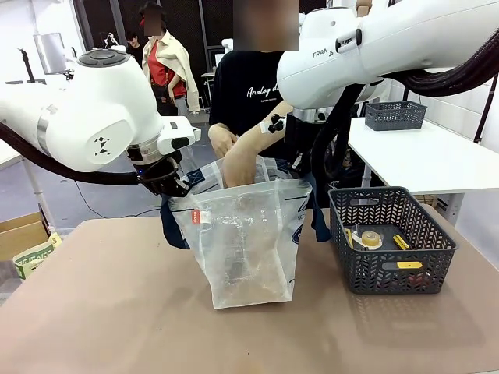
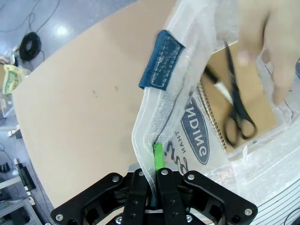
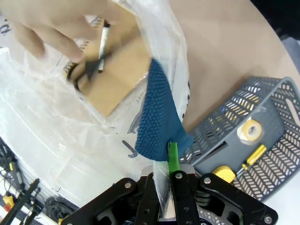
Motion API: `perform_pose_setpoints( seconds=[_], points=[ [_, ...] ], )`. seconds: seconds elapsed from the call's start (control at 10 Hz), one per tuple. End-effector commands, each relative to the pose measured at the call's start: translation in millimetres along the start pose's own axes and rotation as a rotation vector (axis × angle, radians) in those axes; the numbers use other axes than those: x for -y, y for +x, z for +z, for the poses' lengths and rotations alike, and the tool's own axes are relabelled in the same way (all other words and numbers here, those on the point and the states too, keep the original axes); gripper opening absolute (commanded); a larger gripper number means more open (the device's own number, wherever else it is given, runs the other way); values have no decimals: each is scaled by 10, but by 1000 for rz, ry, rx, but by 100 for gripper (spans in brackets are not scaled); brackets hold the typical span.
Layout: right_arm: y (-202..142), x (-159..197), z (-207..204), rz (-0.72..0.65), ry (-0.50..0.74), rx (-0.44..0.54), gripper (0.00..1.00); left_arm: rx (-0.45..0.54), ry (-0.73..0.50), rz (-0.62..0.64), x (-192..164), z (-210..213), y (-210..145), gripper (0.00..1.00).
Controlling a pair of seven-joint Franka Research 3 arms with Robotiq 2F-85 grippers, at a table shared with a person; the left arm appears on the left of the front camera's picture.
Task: Transfer purchased items from the store into the shopping bag.
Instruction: Move the Reusable shopping bag to the right side of the table.
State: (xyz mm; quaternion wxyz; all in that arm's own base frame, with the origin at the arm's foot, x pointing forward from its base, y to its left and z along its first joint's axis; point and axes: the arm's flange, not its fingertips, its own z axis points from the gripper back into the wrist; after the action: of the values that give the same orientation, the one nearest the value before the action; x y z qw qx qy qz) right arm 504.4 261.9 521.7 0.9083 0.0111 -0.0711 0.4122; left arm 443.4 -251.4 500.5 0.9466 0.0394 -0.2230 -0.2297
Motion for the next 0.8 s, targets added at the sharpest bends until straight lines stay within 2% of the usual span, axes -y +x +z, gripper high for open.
perform_pose_setpoints(
  seconds=[0.0, 0.7],
  points=[
    [-28, 39, 11, -7, -5, 3, 0, -3, 26, -10, -62, 15, -37, 0],
    [-28, 39, 11, -7, -5, 3, 0, -3, 26, -10, -62, 15, -37, 0]
  ],
)
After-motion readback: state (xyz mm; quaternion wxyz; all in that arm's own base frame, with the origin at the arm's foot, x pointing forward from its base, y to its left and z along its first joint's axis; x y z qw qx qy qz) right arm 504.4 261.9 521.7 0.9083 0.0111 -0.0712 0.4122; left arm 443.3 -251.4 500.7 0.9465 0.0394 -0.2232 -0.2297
